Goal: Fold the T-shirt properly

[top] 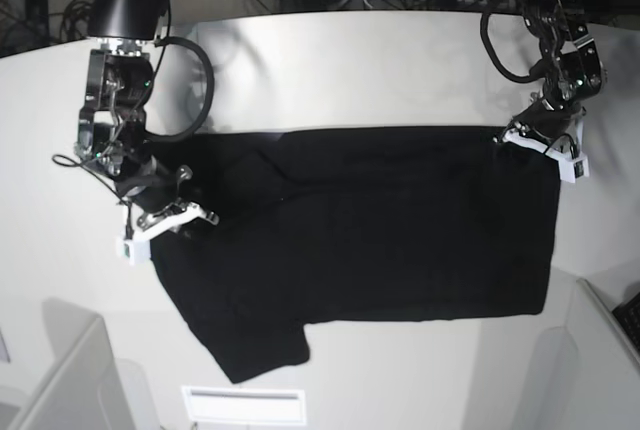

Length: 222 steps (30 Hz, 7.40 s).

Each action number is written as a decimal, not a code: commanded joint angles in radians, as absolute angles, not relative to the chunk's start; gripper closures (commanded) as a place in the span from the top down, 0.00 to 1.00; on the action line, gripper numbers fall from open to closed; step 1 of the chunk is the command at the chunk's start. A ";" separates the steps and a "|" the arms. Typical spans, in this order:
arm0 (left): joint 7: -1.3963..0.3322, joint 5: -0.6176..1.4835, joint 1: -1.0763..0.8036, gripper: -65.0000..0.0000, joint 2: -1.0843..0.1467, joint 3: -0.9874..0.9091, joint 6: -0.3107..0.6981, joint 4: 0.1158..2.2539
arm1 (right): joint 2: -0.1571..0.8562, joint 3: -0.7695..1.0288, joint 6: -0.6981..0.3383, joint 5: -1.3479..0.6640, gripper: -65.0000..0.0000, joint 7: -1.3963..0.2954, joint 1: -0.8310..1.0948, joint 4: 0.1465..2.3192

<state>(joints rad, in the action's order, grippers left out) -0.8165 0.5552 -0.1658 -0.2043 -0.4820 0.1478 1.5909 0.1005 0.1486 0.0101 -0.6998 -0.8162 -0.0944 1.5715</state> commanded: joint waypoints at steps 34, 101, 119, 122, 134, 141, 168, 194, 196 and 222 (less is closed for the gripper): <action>-0.796 0.567 -0.050 0.00 -0.222 -0.486 0.150 1.529 | 0.117 0.076 0.004 -0.710 0.00 -0.711 -0.254 1.342; -0.786 0.568 -0.226 0.70 -0.058 -0.897 0.409 1.558 | -0.022 0.438 0.140 -0.711 0.53 -0.615 0.133 1.520; -0.685 0.568 -0.068 0.70 -0.096 -0.892 0.341 1.359 | 0.008 0.378 0.140 -0.711 0.52 -0.610 0.133 1.520; -0.682 0.567 -0.041 0.70 -0.099 -0.894 0.341 1.300 | 0.008 0.378 0.140 -0.711 0.52 -0.610 0.133 1.520; -0.682 0.567 -0.010 0.16 -0.117 -0.888 0.341 1.256 | 0.008 0.394 0.140 -0.711 0.25 -0.605 0.110 1.458; -0.687 0.568 -0.047 0.00 -0.154 -0.888 0.341 1.270 | 0.002 0.458 0.139 -0.719 0.00 -0.510 0.124 1.431; -0.708 0.575 -0.363 0.00 -0.130 -0.892 0.343 1.572 | -0.041 0.472 0.142 -0.720 0.00 -0.587 0.386 1.764; -0.811 0.572 -0.495 0.00 -0.128 -0.895 0.348 1.687 | -0.041 0.472 0.142 -0.822 0.00 -0.588 0.567 1.837; -0.811 0.570 -0.495 0.00 -0.128 -0.895 0.348 1.687 | -0.041 0.472 0.142 -0.822 0.00 -0.588 0.567 1.837; -0.809 0.575 -0.483 0.69 -0.136 -1.079 0.349 1.702 | -0.047 0.579 0.147 -0.917 0.44 -0.588 0.648 1.900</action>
<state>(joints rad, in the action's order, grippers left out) -0.8238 0.5613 -0.4797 -0.1246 -1.0756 0.3439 1.6840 -0.0525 0.5728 0.1501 -0.9092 -0.5991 0.6434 1.8786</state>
